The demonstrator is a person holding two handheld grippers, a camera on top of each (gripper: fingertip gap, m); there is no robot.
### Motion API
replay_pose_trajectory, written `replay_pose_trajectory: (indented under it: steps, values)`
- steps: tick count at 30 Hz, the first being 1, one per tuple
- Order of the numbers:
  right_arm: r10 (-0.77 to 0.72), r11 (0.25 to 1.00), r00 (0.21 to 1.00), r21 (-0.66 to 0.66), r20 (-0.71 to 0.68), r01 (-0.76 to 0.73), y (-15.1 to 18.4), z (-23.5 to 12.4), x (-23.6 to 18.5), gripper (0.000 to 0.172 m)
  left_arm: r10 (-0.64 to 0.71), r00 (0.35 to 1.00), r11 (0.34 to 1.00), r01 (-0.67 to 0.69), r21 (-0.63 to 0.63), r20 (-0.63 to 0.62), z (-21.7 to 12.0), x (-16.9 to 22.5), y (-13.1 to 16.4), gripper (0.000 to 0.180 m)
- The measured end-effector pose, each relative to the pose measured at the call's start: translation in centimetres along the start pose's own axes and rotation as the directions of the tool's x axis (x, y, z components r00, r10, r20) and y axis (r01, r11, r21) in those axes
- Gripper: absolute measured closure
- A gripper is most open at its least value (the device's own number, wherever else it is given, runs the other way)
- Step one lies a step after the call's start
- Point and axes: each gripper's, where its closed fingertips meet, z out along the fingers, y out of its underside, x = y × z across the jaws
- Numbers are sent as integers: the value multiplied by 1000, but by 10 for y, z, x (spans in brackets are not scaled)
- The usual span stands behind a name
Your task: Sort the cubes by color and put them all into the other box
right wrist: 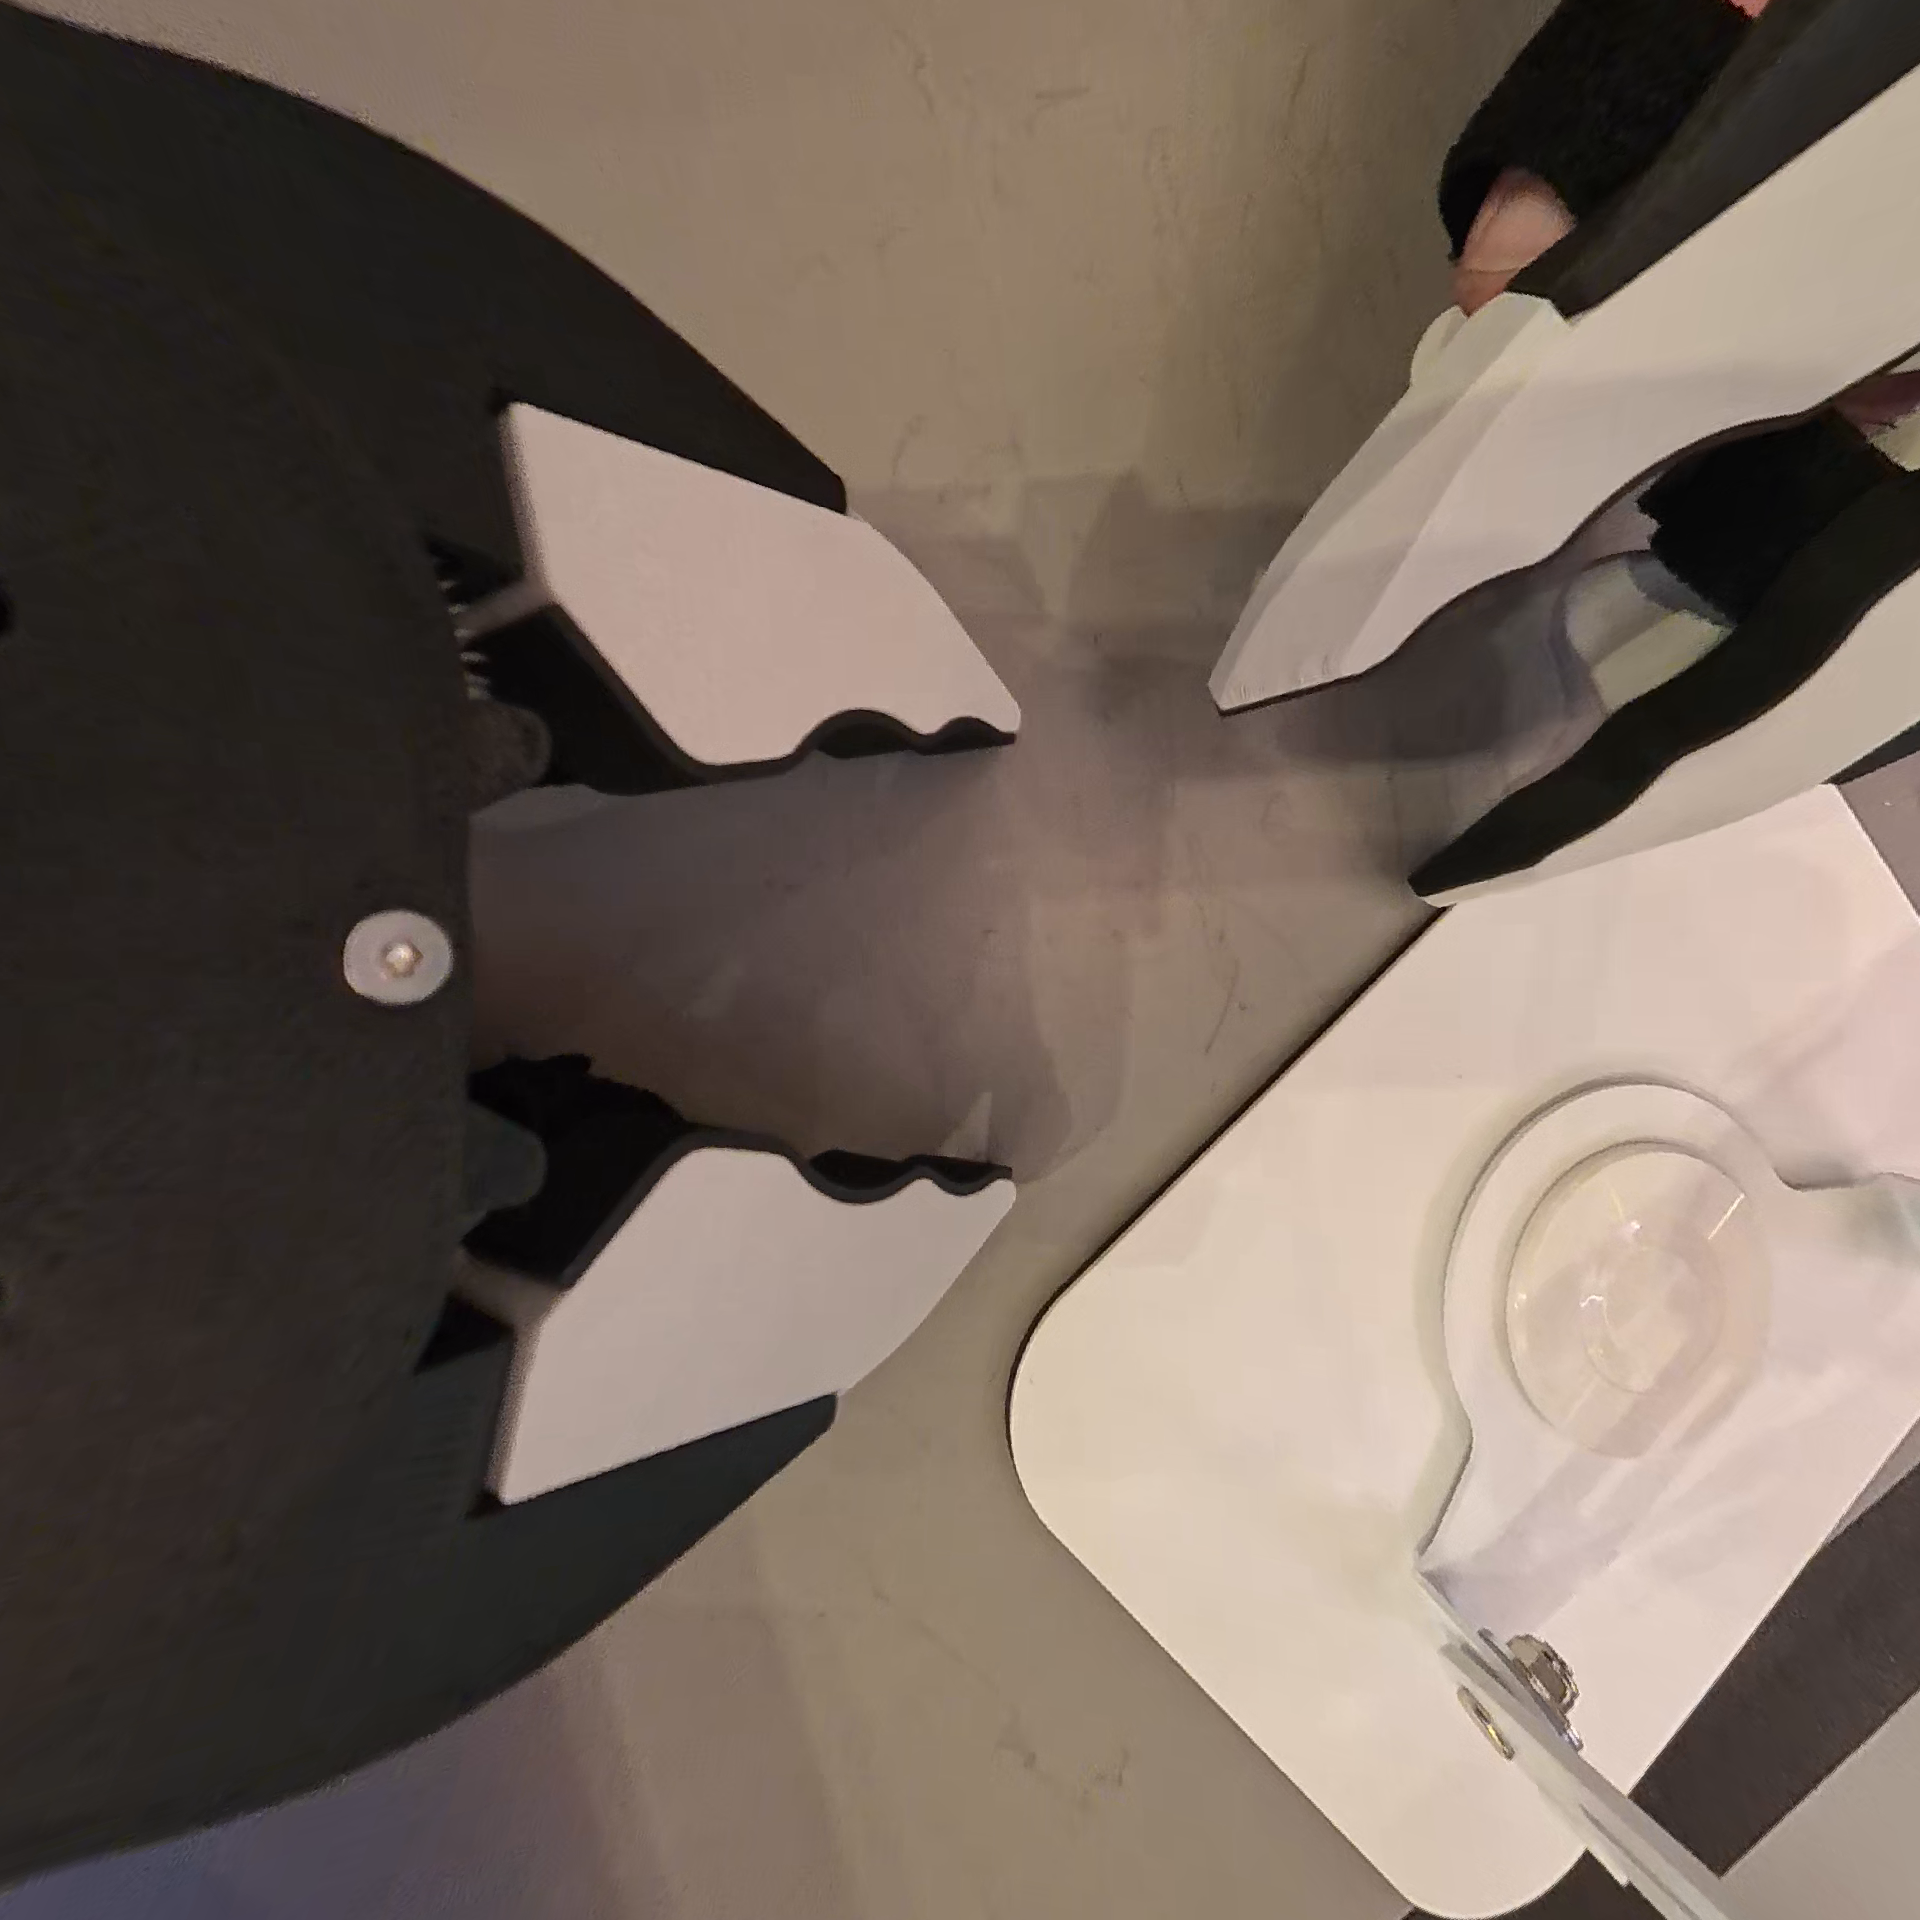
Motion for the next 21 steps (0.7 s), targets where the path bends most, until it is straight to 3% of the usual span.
replay_pose_trajectory:
  steps: [3, 5, 9, 13, 15, 17, 21]
  values:
    - [-45, 999, 998, -16, -31, 45, 1, -8, 7, 106, 62, 998, 997, -62, -35, 10, -4, 1, 2, 115]
    - [-73, 997, 997, 10, -30, 74, -11, -27, 9, 108, 96, 995, 995, -96, 14, 5, -20, 6, -13, 117]
    - [-74, 987, 996, 141, -59, 82, -50, -92, 22, 114, 115, 992, 976, -103, 194, -51, -84, 25, -59, 122]
    - [-14, 967, 947, 235, -321, 94, -70, -183, 75, 110, 114, 985, 927, -153, 342, 131, -167, 9, -90, 117]
    - [46, 971, 867, 227, -496, 78, -57, -229, 113, 107, 60, 962, 908, -164, 386, 267, -213, -14, -94, 109]
    - [105, 984, 746, 176, -658, 17, -23, -270, 153, 102, -11, 909, 894, -177, 412, 416, -258, -47, -87, 106]
    - [165, 981, 536, 82, -828, -176, 71, -321, 205, 99, -202, 753, 901, -108, 421, 627, -333, -121, -39, 94]
